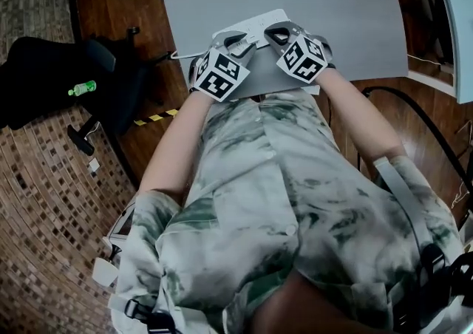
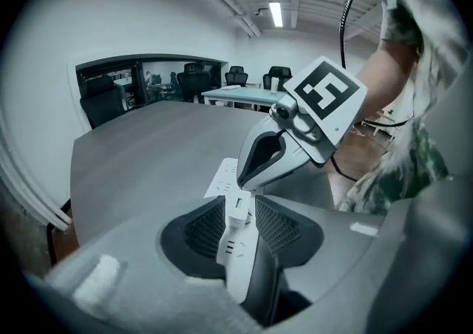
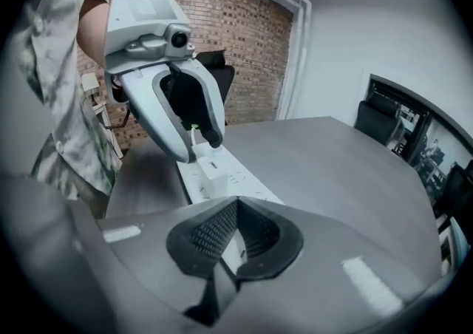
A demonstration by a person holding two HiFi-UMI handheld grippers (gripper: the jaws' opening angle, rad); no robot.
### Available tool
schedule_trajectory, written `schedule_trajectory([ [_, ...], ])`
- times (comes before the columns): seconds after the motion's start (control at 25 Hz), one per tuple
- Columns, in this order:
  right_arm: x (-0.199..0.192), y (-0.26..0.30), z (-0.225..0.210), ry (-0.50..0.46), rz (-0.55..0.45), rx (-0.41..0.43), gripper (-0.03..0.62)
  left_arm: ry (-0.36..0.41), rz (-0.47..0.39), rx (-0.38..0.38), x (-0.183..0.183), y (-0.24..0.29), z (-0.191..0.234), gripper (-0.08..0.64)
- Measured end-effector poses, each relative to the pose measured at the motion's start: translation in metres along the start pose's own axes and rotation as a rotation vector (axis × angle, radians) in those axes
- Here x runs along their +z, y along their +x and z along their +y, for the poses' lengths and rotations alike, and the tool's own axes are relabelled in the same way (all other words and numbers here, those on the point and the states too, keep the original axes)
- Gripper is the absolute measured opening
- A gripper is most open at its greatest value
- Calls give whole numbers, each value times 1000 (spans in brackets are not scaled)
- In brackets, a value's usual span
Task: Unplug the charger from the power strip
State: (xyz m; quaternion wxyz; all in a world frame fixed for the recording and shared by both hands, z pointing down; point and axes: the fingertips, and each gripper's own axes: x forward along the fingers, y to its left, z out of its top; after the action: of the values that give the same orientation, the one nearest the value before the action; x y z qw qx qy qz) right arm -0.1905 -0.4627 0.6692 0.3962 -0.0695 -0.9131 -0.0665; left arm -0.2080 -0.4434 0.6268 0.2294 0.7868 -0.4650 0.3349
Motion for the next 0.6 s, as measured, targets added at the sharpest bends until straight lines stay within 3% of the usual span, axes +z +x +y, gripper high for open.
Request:
schedule_trajectory([
  [0.2, -6, 11, 4, -48, 25, 48, 6, 39, 80, -22, -9, 24, -1, 130],
  [0.6, -2, 8, 7, 5, 0, 131, 6, 116, 119, -66, -13, 28, -6, 110],
])
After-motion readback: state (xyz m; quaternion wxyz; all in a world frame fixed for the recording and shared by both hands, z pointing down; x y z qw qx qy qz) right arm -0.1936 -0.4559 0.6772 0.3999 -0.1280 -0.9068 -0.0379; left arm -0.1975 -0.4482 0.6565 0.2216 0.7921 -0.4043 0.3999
